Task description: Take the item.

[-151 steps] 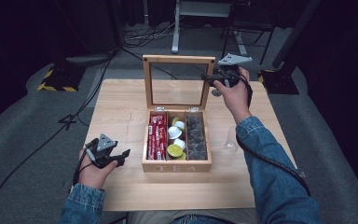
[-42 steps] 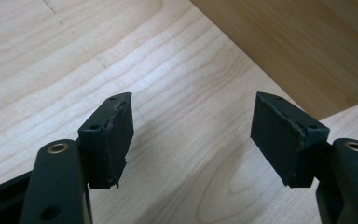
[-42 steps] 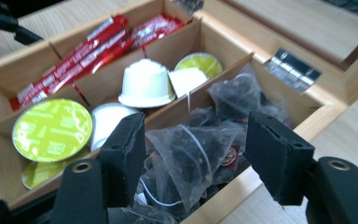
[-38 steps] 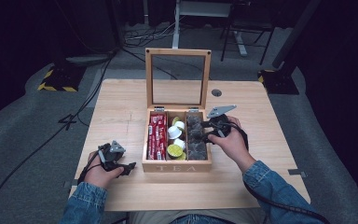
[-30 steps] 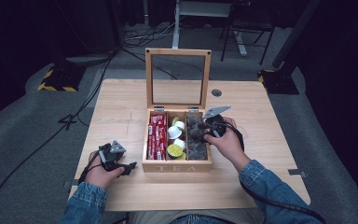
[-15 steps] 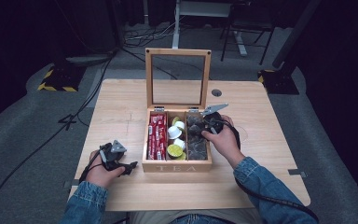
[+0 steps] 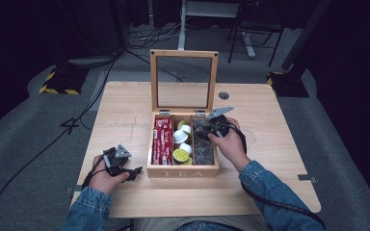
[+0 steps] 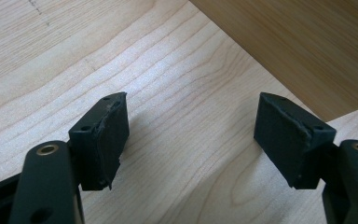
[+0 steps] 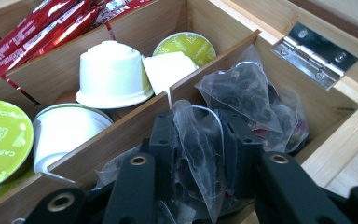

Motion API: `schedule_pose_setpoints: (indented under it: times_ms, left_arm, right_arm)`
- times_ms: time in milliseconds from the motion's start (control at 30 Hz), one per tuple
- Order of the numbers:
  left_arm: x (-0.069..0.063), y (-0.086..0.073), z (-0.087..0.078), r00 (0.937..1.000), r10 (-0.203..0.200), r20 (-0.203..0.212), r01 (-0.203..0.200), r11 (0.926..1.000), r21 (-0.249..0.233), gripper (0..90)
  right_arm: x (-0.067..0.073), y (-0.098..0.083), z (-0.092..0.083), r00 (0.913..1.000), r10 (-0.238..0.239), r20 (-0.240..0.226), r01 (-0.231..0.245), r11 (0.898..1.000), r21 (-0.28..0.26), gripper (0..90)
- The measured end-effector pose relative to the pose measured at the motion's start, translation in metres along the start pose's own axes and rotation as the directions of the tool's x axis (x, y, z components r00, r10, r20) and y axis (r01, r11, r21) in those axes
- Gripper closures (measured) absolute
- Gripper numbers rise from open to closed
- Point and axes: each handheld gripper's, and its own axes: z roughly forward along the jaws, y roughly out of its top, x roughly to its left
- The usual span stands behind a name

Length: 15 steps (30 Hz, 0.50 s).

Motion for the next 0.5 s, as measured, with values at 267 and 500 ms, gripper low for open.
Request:
schedule_pose_setpoints:
  times_ms: [267,500]
  left_arm:
    - [0.0,0.0,0.0,1.0,-0.001,0.0,0.001,1.0,-0.001,26.8]
    - [0.002,-0.001,0.001,1.0,0.0,-0.003,0.0,0.9999,-0.014,27.0]
  right_arm:
    - [0.004,0.001,-0.003,0.9992,-0.034,0.018,0.034,0.999,-0.006,71.7]
    - [0.004,0.005,-0.014,0.9997,-0.024,-0.004,0.023,0.998,-0.051,71.8]
